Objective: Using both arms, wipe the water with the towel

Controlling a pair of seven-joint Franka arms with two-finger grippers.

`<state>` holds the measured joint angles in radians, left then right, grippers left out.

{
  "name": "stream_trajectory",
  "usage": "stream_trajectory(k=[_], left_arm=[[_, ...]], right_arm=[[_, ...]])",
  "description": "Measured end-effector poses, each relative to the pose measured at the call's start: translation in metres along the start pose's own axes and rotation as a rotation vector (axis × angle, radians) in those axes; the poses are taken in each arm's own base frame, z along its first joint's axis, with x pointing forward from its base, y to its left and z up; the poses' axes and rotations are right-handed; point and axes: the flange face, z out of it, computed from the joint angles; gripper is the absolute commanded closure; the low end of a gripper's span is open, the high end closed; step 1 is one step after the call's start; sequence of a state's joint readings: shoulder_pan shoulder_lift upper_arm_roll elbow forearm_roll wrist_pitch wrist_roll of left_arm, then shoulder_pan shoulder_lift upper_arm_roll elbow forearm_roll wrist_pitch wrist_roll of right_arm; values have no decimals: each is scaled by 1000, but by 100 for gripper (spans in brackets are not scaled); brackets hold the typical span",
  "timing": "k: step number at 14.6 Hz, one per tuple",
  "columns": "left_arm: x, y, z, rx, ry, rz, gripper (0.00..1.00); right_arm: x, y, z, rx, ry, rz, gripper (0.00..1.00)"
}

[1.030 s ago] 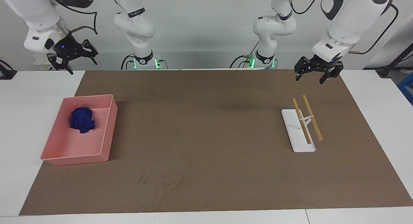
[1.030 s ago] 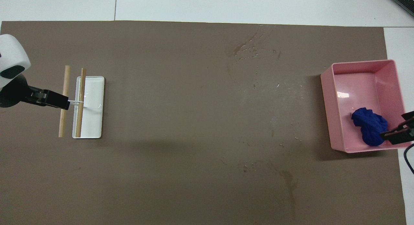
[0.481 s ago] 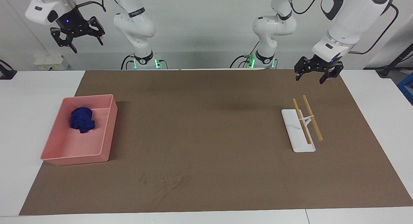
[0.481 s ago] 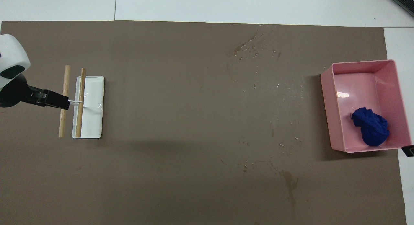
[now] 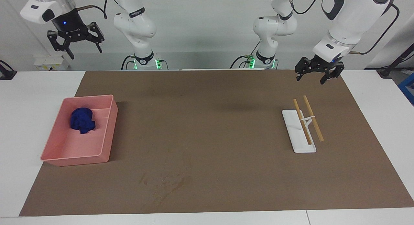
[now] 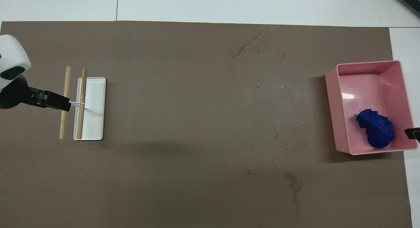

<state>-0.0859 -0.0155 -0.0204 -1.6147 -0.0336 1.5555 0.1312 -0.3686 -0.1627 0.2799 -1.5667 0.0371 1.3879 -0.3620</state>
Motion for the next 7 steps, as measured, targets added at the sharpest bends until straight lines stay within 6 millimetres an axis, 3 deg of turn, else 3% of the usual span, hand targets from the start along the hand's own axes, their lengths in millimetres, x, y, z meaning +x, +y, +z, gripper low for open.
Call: stream_trajectory(k=[4,7], left_arm=[[0,0,0,0,0,0,0],[0,0,0,0,0,0,0]], right_arm=[[7,-34,1,37,-16,145,0],[7,-33,2,56,-15,162,0]])
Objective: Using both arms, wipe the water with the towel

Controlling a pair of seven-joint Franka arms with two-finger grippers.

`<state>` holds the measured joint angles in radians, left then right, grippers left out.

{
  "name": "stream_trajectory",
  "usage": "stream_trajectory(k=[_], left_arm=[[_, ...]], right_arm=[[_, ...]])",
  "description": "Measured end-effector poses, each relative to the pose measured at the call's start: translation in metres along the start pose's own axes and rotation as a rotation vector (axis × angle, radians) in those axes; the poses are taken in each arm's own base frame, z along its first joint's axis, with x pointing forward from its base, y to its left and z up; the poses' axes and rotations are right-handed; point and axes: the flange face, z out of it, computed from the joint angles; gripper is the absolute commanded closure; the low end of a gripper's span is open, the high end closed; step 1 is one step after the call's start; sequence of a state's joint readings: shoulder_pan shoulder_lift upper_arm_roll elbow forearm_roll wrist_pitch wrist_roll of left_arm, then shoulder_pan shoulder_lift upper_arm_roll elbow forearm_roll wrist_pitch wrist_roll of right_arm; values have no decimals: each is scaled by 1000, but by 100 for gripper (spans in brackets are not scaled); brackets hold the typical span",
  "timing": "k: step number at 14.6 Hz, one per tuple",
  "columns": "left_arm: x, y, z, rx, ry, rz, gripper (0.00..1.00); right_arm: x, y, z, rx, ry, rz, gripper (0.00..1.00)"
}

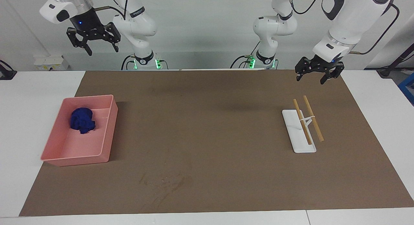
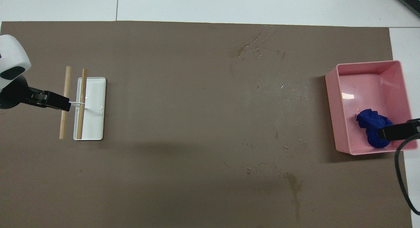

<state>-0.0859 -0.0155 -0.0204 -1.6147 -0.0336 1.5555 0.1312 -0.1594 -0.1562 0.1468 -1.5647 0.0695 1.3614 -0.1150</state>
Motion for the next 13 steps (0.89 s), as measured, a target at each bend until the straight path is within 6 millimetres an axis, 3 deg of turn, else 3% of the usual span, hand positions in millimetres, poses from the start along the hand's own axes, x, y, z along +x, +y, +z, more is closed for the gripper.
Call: stream_trajectory(k=[5,8,13], left_arm=[[0,0,0,0,0,0,0],[0,0,0,0,0,0,0],[0,0,0,0,0,0,0]], right_arm=[[35,44,2,28,-45,58,0],[47,37,-1,29,-49,39,0],[43,36,-8,27,-49,33,0]])
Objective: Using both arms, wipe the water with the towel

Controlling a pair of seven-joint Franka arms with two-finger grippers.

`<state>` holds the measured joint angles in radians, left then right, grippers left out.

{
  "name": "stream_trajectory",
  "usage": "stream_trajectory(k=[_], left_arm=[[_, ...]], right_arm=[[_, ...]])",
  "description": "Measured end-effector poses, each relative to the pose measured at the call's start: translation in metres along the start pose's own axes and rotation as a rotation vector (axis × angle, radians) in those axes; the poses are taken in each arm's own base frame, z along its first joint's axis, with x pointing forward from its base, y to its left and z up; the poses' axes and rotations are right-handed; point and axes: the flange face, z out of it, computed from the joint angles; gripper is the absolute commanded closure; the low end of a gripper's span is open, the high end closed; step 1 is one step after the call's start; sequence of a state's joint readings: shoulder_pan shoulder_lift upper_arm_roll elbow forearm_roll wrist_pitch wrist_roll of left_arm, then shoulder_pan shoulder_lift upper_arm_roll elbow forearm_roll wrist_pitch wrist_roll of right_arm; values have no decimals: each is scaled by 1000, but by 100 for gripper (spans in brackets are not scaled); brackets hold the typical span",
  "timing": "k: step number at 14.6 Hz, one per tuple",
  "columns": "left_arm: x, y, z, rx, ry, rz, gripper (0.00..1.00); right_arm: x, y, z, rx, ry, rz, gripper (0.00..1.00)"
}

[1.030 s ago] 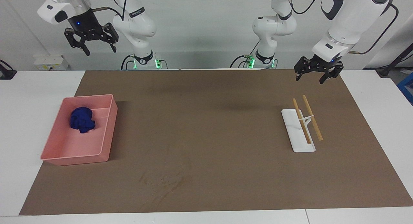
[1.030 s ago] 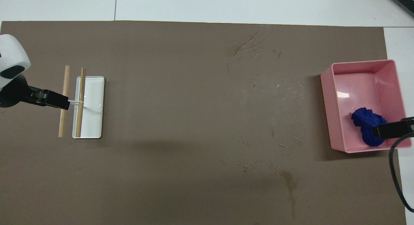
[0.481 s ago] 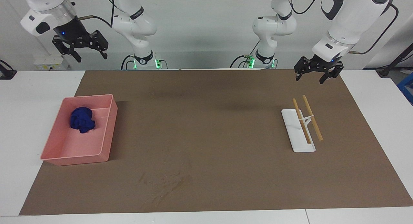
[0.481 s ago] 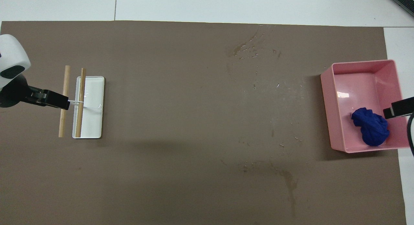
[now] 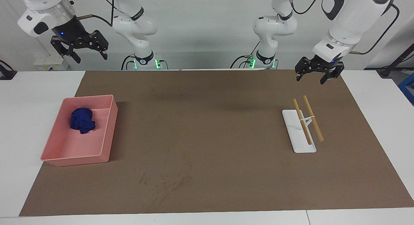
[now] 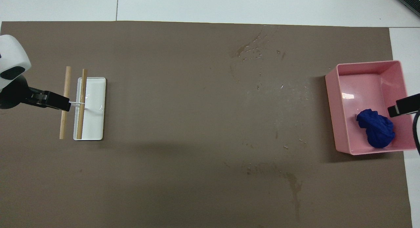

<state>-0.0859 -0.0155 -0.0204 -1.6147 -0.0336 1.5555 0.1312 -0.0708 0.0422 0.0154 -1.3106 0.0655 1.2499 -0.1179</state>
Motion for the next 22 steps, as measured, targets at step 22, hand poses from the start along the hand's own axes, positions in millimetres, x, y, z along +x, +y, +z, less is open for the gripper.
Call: stream_trajectory(k=[22], left_arm=[[0,0,0,0,0,0,0]], right_arm=[[0,-4,27,2,-16,-81,0]])
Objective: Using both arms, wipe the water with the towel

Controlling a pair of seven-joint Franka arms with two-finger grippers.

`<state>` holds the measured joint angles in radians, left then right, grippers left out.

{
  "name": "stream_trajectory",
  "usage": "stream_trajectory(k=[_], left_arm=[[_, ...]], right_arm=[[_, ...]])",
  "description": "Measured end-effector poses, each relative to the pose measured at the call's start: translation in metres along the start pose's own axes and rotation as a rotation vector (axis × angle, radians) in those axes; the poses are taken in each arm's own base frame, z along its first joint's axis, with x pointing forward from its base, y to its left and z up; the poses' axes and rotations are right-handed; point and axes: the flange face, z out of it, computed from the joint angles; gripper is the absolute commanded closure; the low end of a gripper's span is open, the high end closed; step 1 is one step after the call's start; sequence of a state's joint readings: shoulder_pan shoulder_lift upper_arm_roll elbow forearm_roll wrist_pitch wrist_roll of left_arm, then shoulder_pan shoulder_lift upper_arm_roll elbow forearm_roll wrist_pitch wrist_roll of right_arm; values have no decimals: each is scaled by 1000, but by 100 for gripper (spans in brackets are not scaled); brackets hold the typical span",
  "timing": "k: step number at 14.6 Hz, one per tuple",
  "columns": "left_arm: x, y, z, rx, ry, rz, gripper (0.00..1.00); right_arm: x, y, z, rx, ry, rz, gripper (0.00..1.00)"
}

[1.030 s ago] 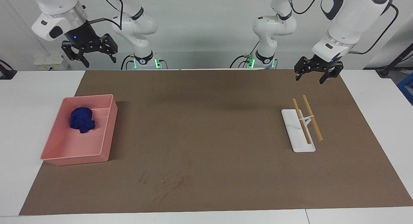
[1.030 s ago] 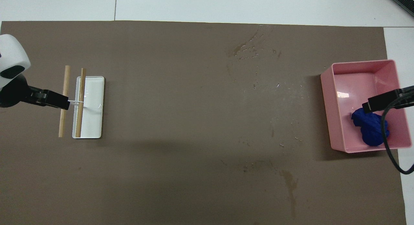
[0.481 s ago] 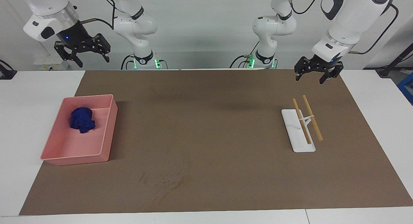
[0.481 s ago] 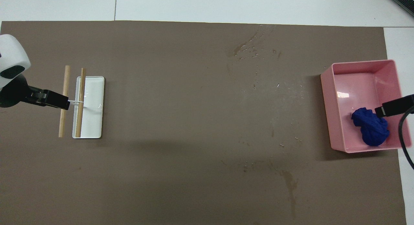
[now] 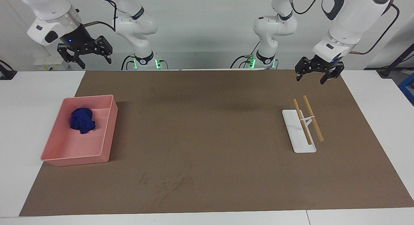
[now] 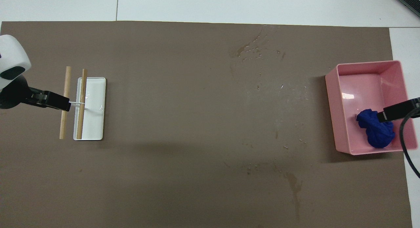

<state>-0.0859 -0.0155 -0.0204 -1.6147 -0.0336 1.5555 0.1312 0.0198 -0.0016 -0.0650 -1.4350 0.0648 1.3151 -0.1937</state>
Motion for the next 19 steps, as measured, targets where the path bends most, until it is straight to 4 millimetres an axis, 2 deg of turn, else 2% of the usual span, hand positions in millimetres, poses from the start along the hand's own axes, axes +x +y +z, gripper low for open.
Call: stream_trajectory(k=[19], left_arm=[[0,0,0,0,0,0,0]], right_arm=[[0,4,-2,-33,24,6,0]])
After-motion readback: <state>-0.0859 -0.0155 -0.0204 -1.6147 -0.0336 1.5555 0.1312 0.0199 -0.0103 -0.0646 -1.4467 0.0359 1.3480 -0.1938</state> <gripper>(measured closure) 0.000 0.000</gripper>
